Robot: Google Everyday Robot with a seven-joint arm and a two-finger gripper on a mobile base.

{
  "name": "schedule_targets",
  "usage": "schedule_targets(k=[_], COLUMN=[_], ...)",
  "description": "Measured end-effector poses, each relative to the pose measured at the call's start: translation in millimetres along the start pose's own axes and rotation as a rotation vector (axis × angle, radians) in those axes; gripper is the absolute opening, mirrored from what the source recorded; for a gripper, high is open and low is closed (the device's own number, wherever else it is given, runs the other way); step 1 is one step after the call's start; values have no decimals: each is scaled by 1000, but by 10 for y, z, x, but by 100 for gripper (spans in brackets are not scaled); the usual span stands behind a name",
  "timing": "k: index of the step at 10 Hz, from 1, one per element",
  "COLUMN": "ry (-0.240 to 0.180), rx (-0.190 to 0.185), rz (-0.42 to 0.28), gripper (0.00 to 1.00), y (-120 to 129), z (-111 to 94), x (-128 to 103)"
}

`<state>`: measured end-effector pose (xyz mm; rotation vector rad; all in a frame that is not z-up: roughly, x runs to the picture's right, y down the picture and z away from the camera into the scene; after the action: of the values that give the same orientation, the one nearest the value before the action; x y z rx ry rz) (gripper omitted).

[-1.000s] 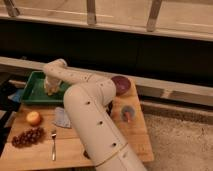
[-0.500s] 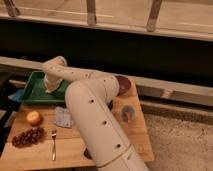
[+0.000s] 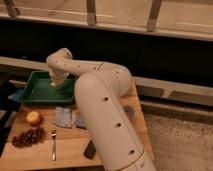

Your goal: Place banana in red bowl

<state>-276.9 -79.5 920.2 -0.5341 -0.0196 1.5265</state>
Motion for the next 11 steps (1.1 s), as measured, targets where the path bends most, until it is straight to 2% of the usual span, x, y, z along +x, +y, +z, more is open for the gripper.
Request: schedule_targets(k=[1, 4, 6, 9, 11], ry=[-28, -52, -39, -4, 39], rx=[40, 106, 120, 137, 145], rz=[9, 46, 105, 179, 221], gripper=[0, 0, 0, 0, 0], y=[-196, -624, -1004, -1448, -1683], z=[-219, -508, -607, -743, -779], x=[-136, -257, -244, -108, 13])
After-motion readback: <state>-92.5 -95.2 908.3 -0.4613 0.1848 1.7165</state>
